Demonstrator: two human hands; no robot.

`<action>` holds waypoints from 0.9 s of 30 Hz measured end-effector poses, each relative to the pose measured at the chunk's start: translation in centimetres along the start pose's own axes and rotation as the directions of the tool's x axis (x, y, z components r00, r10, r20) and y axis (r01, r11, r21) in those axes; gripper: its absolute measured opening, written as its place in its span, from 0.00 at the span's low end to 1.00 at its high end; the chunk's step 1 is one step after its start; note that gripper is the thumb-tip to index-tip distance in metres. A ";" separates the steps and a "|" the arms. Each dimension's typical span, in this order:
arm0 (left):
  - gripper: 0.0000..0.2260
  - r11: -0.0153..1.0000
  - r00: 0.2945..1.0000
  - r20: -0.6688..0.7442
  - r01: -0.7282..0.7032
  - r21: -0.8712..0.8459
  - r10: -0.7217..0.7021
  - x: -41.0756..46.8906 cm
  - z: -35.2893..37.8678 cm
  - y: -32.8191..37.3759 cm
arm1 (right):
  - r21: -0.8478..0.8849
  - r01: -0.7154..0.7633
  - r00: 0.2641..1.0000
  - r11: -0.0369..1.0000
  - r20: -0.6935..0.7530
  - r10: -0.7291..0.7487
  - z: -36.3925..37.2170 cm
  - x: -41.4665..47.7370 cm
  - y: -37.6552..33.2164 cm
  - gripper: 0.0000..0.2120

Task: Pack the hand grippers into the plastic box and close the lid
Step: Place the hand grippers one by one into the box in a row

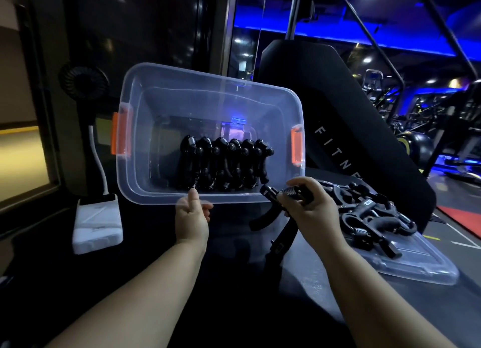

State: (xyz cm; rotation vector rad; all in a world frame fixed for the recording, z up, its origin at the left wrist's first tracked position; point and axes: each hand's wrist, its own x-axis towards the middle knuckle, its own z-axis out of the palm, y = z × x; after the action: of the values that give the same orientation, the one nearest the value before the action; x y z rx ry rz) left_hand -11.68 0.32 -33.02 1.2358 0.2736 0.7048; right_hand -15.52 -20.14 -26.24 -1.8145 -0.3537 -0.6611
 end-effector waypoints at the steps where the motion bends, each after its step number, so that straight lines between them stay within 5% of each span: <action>1: 0.15 1.000 1.000 0.001 0.003 0.000 -0.003 0.0 0.0 0.0 | -0.016 0.011 1.000 1.000 0.008 -0.011 0.1 0.1 0.0 0.09; 4: 0.15 1.000 1.000 0.005 0.011 -0.003 -0.011 0.0 -0.1 0.0 | -0.106 0.055 0.998 0.993 0.025 -0.052 -0.2 0.3 0.1 0.04; 9: 0.12 1.000 1.000 0.014 0.020 -0.014 -0.020 0.0 -0.1 0.1 | -0.338 0.040 0.999 0.940 -0.007 -0.045 -1.1 0.8 0.1 0.17; 12: 0.12 1.000 1.000 0.017 0.022 -0.018 -0.022 0.1 -0.1 0.1 | -0.462 0.016 1.000 0.887 -0.014 -0.026 -1.6 1.2 -0.1 0.15; 20: 0.13 0.999 0.999 0.004 0.037 -0.004 -0.037 0.3 -0.1 -0.2 | -0.728 0.154 0.977 0.668 0.212 0.006 -2.9 2.9 -1.9 0.09; 27: 0.16 0.999 0.999 -0.003 0.033 0.011 -0.033 0.4 -0.1 -0.4 | -0.807 0.288 0.950 0.515 0.307 -0.049 -3.0 2.8 -3.0 0.19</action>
State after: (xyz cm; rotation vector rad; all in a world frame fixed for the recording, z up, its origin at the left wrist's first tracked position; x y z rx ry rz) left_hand -11.28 0.56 -33.33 1.2384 0.3001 0.6769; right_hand -15.75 -22.11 -21.58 -2.8726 -0.4163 -0.8239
